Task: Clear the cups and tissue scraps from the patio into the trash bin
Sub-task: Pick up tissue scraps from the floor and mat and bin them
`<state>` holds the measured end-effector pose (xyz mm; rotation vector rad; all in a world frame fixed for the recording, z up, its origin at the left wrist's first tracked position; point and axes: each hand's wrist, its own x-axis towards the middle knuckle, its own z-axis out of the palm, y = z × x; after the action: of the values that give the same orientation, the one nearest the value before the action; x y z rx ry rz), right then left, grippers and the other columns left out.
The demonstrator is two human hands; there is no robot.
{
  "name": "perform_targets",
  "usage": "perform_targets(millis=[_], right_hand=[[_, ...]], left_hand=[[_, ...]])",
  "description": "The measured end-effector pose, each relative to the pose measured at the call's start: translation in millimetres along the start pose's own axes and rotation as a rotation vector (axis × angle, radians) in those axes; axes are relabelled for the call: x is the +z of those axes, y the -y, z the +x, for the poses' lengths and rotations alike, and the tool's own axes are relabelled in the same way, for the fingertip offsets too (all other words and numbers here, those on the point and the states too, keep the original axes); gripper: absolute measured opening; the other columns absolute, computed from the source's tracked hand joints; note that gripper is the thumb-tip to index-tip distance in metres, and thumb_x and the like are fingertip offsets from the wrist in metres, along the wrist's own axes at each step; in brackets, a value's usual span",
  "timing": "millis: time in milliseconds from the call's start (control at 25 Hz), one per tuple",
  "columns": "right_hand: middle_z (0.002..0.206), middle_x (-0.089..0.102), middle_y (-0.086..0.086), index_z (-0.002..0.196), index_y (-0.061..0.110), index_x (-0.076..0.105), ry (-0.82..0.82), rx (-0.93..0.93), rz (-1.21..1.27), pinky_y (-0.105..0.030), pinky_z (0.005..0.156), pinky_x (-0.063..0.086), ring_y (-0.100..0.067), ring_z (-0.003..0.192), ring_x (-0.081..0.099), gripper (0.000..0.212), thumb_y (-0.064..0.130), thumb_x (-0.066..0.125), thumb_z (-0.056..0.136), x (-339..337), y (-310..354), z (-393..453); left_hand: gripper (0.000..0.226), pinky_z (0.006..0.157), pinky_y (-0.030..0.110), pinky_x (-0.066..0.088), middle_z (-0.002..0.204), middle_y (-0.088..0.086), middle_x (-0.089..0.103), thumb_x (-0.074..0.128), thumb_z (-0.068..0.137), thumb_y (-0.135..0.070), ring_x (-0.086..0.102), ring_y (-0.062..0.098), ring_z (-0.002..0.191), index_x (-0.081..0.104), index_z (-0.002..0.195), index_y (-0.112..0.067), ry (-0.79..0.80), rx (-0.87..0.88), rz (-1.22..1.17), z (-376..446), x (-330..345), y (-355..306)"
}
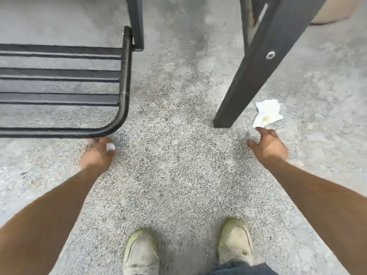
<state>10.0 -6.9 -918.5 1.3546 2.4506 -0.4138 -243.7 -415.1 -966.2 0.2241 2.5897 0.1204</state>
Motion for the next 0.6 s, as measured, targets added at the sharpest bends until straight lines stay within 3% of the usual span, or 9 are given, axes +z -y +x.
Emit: perform_targets(millis=[120, 200, 320, 440, 600], right_hand=[[0.137, 0.046, -0.007, 0.139, 0.026, 0.039, -0.006, 0.02, 0.053, -0.038, 0.079, 0.041, -0.029, 0.114, 0.055, 0.058, 0.046, 0.057, 0.088, 1.0, -9.5, 1.1], [0.136, 0.046, -0.007, 0.14, 0.025, 0.039, -0.014, 0.044, 0.105, -0.036, 0.078, 0.04, -0.029, 0.111, 0.056, 0.058, 0.043, 0.057, 0.089, -6.3, -17.7, 1.9], [0.135, 0.045, -0.006, 0.142, 0.026, 0.035, -0.03, 0.038, 0.132, -0.035, 0.08, 0.041, -0.027, 0.113, 0.054, 0.059, 0.04, 0.058, 0.09, -19.7, -30.0, 8.5], [0.14, 0.04, -0.006, 0.145, 0.031, 0.028, 0.02, 0.005, 0.107, -0.039, 0.088, 0.044, -0.027, 0.12, 0.049, 0.064, 0.039, 0.059, 0.09, -29.5, -41.0, 26.3], [0.153, 0.023, -0.005, 0.148, 0.034, 0.02, 0.068, -0.059, 0.052, -0.047, 0.1, 0.041, -0.031, 0.133, 0.035, 0.071, 0.038, 0.06, 0.089, -33.9, -42.4, 70.7]], left_hand=[[0.017, 0.079, 0.052, 0.056, 0.109, 0.012, 0.058, 0.054, 0.095, -0.017, 0.061, 0.026, 0.083, 0.059, 0.11, -0.022, -0.001, -0.018, 0.003, 0.6, -2.6, -7.3], [0.013, 0.073, 0.048, 0.057, 0.098, 0.012, 0.063, 0.057, 0.093, -0.014, 0.063, 0.027, 0.079, 0.063, 0.103, -0.019, -0.027, 0.081, 0.023, -7.1, -3.0, -26.3], [0.012, 0.073, 0.046, 0.057, 0.104, 0.012, 0.061, 0.059, 0.091, -0.015, 0.063, 0.029, 0.084, 0.066, 0.099, -0.019, -0.009, 0.35, 0.028, -35.1, 11.1, -88.7], [0.012, 0.053, 0.029, 0.058, 0.1, 0.004, 0.057, 0.055, 0.094, -0.015, 0.063, 0.017, 0.068, 0.062, 0.097, -0.023, 0.072, 0.57, -0.016, -51.5, 35.0, -186.2], [0.018, 0.046, 0.011, 0.04, 0.108, 0.003, 0.055, 0.06, 0.09, -0.009, 0.056, 0.01, 0.064, 0.063, 0.104, -0.02, 0.027, 0.516, -0.086, -46.8, 51.9, -278.5]])
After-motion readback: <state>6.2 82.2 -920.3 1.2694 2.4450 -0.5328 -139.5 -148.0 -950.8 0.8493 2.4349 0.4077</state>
